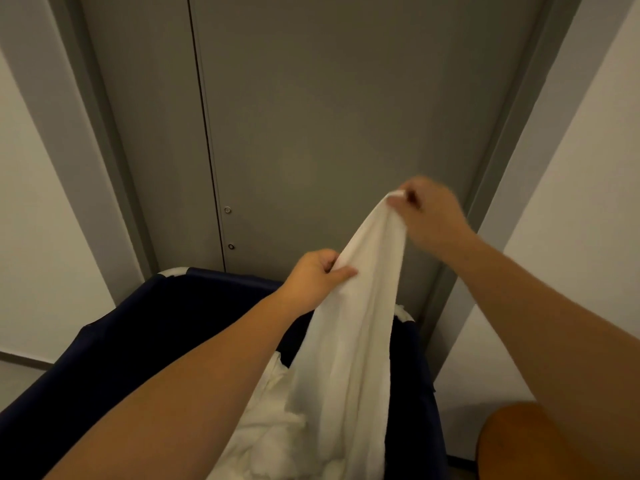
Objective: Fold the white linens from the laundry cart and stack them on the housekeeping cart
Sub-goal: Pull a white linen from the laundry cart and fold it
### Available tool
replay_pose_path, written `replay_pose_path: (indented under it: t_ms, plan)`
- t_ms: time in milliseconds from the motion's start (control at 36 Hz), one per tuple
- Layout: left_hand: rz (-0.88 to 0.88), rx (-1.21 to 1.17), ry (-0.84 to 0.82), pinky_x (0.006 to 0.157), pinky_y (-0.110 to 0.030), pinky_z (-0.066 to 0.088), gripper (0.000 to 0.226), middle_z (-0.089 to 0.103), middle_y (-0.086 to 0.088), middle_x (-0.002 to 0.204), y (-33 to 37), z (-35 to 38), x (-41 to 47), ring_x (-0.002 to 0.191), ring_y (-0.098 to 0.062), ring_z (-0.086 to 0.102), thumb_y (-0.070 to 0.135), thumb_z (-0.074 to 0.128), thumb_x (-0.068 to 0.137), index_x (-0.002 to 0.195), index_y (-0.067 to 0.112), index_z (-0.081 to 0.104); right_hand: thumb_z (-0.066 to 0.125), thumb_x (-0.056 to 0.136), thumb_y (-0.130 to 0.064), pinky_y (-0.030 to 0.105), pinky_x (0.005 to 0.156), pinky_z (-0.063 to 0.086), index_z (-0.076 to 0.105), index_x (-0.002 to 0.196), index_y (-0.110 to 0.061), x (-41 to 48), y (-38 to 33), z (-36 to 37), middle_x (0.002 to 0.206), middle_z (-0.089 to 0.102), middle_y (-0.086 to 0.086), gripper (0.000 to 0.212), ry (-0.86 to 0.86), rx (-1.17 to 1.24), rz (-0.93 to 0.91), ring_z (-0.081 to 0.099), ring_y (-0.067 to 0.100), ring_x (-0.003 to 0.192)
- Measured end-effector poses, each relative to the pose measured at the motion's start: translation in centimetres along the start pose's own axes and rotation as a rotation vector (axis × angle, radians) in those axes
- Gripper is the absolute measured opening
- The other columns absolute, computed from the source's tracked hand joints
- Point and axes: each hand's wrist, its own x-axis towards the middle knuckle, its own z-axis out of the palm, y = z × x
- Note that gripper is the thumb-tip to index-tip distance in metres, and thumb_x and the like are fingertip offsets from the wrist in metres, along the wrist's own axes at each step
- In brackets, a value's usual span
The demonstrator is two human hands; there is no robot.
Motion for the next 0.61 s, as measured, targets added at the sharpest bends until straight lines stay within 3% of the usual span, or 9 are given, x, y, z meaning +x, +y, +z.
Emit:
replay_pose_path:
  t_ms: [83,167,278,389,500,611]
  plan:
    - [-0.078,0.020,-0.010,0.068,-0.036,0.053,0.035,0.065,-0.010,0.082,-2.2,-0.6,-0.6,0.070,-0.017,0.061,0.029,0.075,0.083,0.090,-0.003,0.061,0.055,0.094,-0.026,0.023,0.066,0.029,0.058,0.095,-0.005,2.3,0.6,-3.6,0.083,0.052,0.006,0.021,0.237,0.018,0.124,0.048,0.020,0.078]
    - [-0.145,0.127,-0.055,0.063,-0.024,0.053,0.024,0.067,-0.004,0.084,-4.4,-2.1,-1.6,0.070,-0.011,0.065,0.031,0.072,0.085,0.089,0.008,0.066,0.050,0.093,-0.030,0.024,0.068,0.033,0.058,0.102,-0.005,3.9,1.6,-7.6,0.094,0.055,0.005,0.027,0.436,0.096,0.243,0.051,0.017,0.083]
    - [-0.234,0.190,0.012,0.073,-0.038,0.057,0.021,0.071,-0.005,0.084,-6.1,-5.1,-2.1,0.075,-0.020,0.069,0.034,0.073,0.084,0.085,0.013,0.071,0.044,0.096,-0.027,0.025,0.078,0.036,0.054,0.115,-0.005,4.1,2.7,-10.8,0.112,0.055,0.008,0.031,0.535,0.099,0.282,0.051,0.019,0.097]
    - [-0.094,0.257,0.115,0.055,-0.017,0.043,0.017,0.063,-0.001,0.071,-1.9,-6.4,-0.7,0.064,-0.011,0.057,0.020,0.074,0.083,0.072,0.008,0.069,0.052,0.096,-0.024,0.026,0.082,0.035,0.056,0.115,-0.008,2.7,2.9,-9.7,0.107,0.052,0.003,0.025,0.278,0.020,0.195,0.048,0.018,0.098]
    - [0.126,0.344,0.047,0.059,-0.011,0.043,0.001,0.068,0.006,0.078,4.6,-5.1,1.4,0.065,0.007,0.058,0.017,0.073,0.083,0.084,0.017,0.073,0.075,0.079,-0.037,0.023,0.083,0.036,0.066,0.104,-0.023,0.9,1.5,-6.4,0.100,0.056,-0.011,0.030,-0.153,0.086,0.091,0.056,0.012,0.094]
    - [0.200,0.290,0.073,0.054,-0.012,0.046,0.008,0.066,0.011,0.070,8.5,-4.0,2.2,0.057,0.006,0.058,0.017,0.072,0.082,0.077,0.023,0.072,0.078,0.070,-0.049,0.026,0.080,0.043,0.065,0.108,-0.032,-1.1,-0.4,-2.3,0.103,0.057,-0.015,0.044,-0.473,0.094,0.099,0.055,0.008,0.089]
